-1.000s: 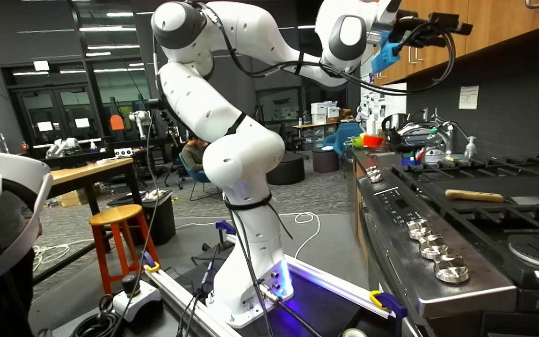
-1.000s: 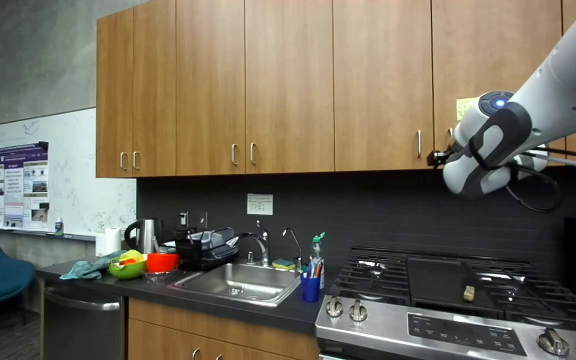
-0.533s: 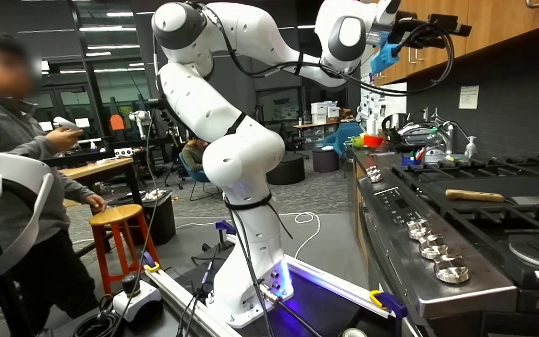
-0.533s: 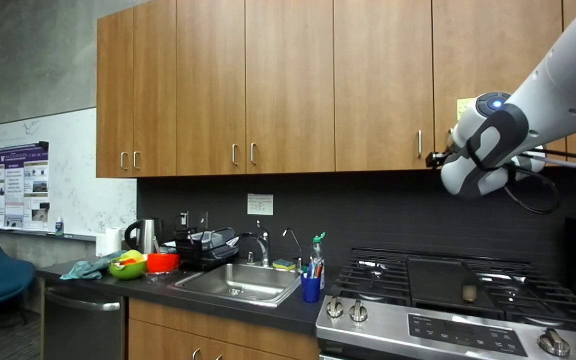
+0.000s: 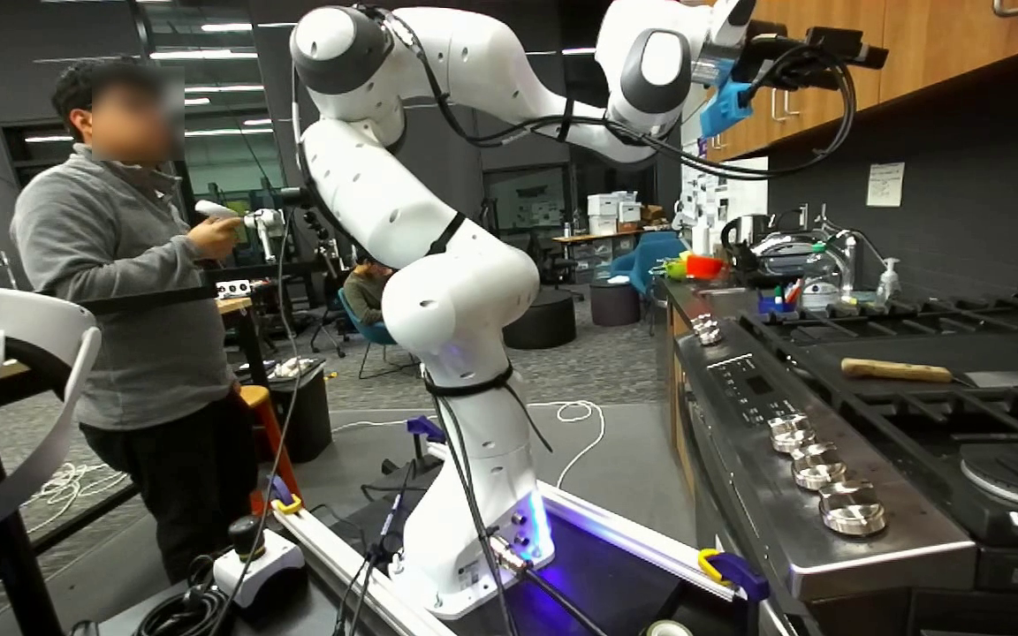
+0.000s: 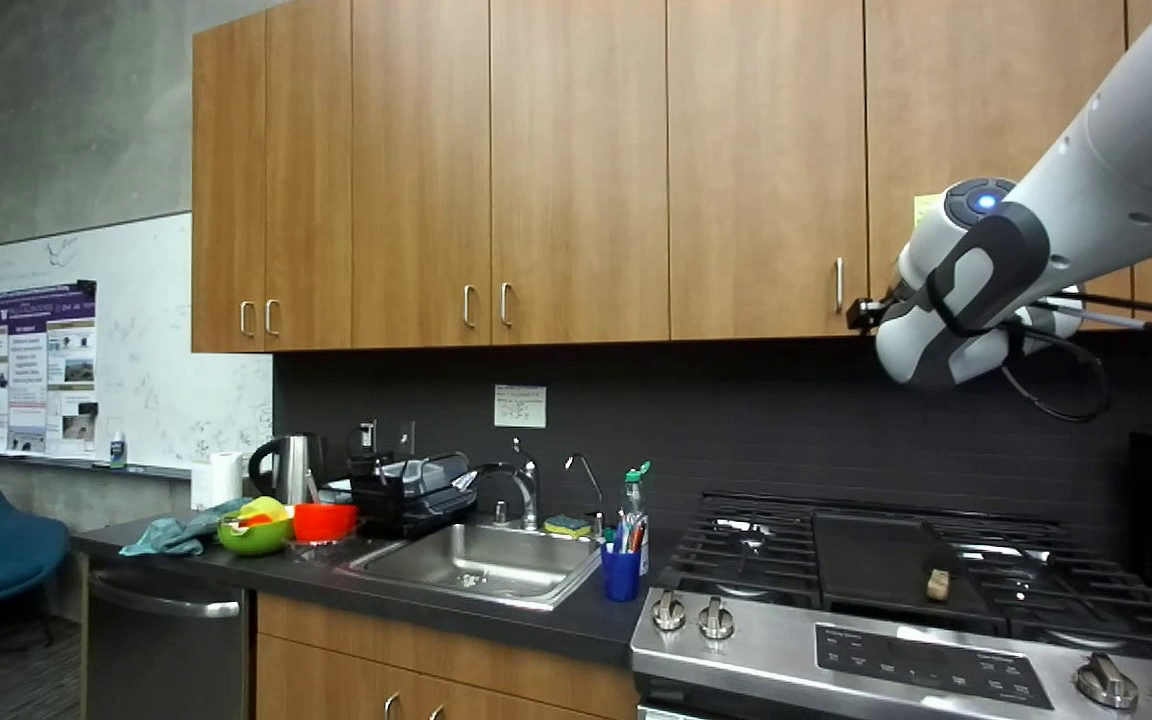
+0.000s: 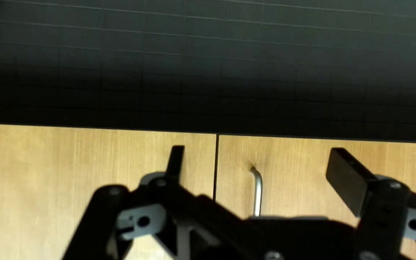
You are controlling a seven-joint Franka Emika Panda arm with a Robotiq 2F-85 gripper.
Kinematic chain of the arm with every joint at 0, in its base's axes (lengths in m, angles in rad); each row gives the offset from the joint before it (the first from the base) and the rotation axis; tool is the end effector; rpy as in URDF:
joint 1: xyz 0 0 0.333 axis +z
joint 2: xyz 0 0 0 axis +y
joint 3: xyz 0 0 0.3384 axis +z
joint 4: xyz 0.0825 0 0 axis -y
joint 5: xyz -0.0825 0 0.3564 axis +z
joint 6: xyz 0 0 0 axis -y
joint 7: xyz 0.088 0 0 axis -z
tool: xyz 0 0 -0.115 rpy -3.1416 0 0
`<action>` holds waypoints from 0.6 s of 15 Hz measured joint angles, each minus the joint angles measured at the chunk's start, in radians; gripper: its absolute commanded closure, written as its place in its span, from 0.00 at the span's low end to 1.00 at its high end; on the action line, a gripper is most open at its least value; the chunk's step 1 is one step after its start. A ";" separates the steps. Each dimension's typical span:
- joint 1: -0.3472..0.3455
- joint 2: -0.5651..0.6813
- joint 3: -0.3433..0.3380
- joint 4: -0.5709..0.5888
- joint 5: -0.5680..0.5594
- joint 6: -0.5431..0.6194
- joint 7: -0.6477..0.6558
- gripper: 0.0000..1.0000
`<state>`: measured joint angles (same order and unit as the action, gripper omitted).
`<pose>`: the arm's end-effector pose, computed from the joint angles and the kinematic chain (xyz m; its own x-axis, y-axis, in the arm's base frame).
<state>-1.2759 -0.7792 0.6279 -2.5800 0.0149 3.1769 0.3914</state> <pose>0.3417 -0.1596 0.6312 0.1906 -0.1925 0.9626 -0.7931 -0.6081 0.0354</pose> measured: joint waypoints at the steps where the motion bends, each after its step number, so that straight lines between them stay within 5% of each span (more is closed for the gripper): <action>1: -0.027 -0.003 0.026 0.020 0.020 -0.006 0.023 0.00; 9: -0.456 -0.126 0.306 0.253 0.151 -0.136 0.361 0.00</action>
<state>-1.7315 -0.9048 0.9338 -2.3272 0.1659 3.0407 0.7526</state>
